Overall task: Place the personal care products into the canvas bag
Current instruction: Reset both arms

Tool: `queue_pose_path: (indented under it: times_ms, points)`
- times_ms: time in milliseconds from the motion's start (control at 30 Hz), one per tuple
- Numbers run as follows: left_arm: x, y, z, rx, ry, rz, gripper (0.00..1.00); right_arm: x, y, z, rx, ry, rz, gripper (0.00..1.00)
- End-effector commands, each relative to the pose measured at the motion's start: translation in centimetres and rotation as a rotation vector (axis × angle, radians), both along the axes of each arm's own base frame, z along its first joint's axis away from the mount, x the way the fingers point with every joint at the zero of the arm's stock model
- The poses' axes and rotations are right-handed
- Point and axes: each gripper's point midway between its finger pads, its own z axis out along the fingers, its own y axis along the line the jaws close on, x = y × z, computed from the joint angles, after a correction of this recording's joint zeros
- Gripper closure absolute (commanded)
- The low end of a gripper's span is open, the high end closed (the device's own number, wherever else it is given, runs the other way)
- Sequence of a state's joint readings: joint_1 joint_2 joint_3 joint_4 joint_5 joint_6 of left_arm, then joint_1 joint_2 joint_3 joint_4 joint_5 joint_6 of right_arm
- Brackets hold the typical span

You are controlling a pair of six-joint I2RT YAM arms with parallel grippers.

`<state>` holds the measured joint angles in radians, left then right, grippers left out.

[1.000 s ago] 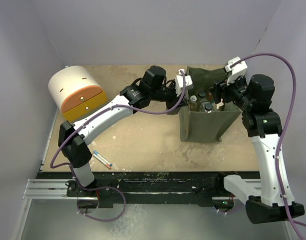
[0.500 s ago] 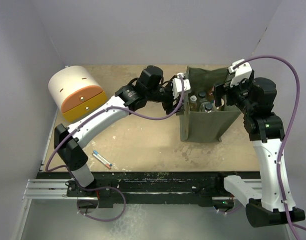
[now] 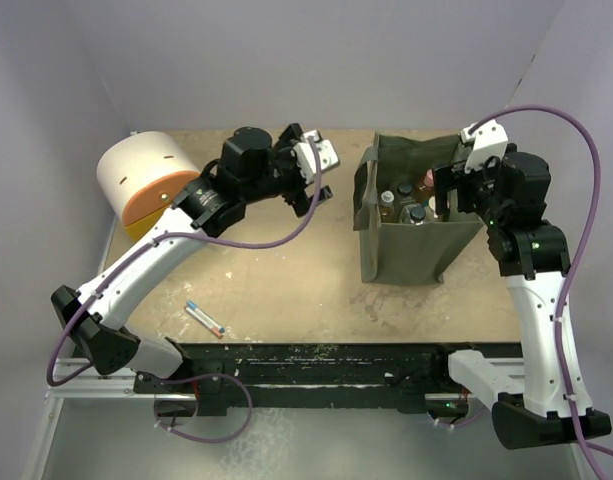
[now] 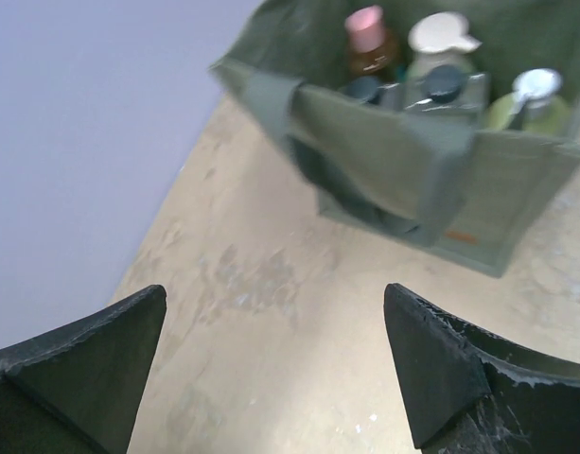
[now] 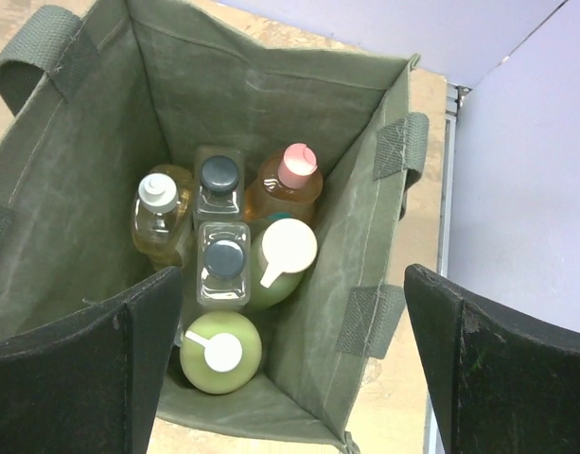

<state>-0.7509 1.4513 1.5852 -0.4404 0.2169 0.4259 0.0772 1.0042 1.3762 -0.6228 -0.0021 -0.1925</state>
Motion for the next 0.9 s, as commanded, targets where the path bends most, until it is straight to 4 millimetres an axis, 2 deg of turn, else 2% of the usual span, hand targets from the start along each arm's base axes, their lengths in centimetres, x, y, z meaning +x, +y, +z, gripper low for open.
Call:
queue_pose_path:
  times_ms: [0, 100, 233, 533, 667, 867]
  points:
    - [3.4, 5.8, 1.1, -0.052, 0.003, 0.276, 0.01, -0.4, -1.2, 2.8, 0.009, -0.094, -0.075, 0.0]
    - [5.2, 9.7, 0.2, -0.024, -0.008, 0.456, 0.01, -0.1, -1.2, 2.8, 0.014, -0.083, -0.081, 0.0]
    - [6.1, 13.7, -0.4, -0.008, -0.025, 0.631, 0.01, 0.0, -1.3, 3.1, 0.027, -0.078, -0.094, 0.0]
    - [5.1, 18.6, 0.2, -0.161, 0.022, 0.719, 0.01, -1.0, -2.7, 3.9, -0.005, -0.151, -0.15, 0.0]
    - [4.6, 19.7, 0.2, -0.179, -0.007, 0.729, 0.01, -0.3, -3.4, 3.5, -0.013, -0.144, -0.194, 0.0]
    - [4.5, 23.3, 0.8, -0.243, -0.11, 0.867, 0.01, 1.1, -3.8, 4.6, -0.015, -0.19, -0.222, 0.0]
